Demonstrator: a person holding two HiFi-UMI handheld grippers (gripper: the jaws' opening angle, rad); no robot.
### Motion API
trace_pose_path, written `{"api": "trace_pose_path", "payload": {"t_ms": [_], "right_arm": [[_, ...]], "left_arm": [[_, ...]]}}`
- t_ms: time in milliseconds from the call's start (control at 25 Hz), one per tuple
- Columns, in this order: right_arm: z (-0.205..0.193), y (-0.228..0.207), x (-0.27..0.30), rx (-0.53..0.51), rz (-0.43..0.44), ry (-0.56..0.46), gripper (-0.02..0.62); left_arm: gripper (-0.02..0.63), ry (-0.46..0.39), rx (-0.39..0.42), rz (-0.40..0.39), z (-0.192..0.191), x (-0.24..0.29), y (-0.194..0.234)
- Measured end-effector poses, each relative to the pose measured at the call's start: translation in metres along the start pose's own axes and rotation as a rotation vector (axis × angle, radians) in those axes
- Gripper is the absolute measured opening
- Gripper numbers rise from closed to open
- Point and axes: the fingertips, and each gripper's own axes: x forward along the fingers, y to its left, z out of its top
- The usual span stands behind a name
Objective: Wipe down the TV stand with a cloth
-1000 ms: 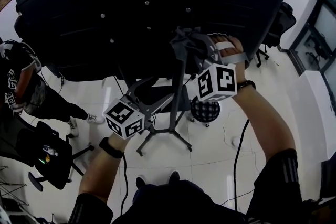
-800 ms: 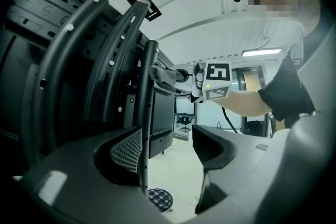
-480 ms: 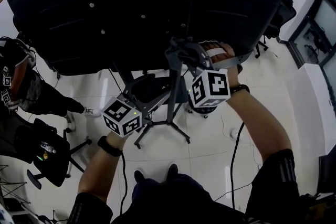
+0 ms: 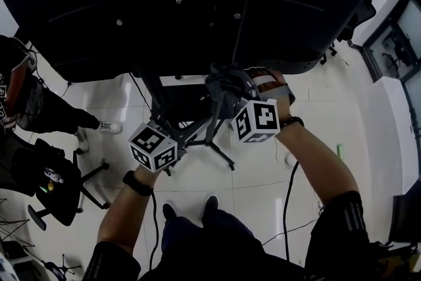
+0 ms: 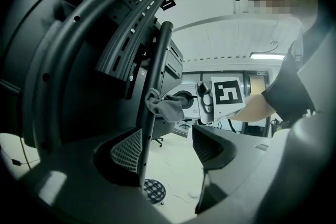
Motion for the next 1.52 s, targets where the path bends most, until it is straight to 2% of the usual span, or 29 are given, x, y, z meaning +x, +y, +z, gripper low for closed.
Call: {"api": "trace_pose_path", "payload": {"t_ms": [720,1080,1520], "right_arm": [[-0.048,0.145,0.066,0.152,0.137,0.011,0.023],[-0.074,0.235,0.109,0.2,0.231,0.05,0.023],[-0.103,0.332,0.155,0.253,0.339,0.102,0.023]], "left_arm": [[0.325,0.123,-0.105,0.024,-0.124,0.011,0.016],[0.325,0.209,-0.164,0.068,-0.202,0.009,0.037],[0.325,0.287,-0.242,0.081,-0.293,0.012,0.051]]}}
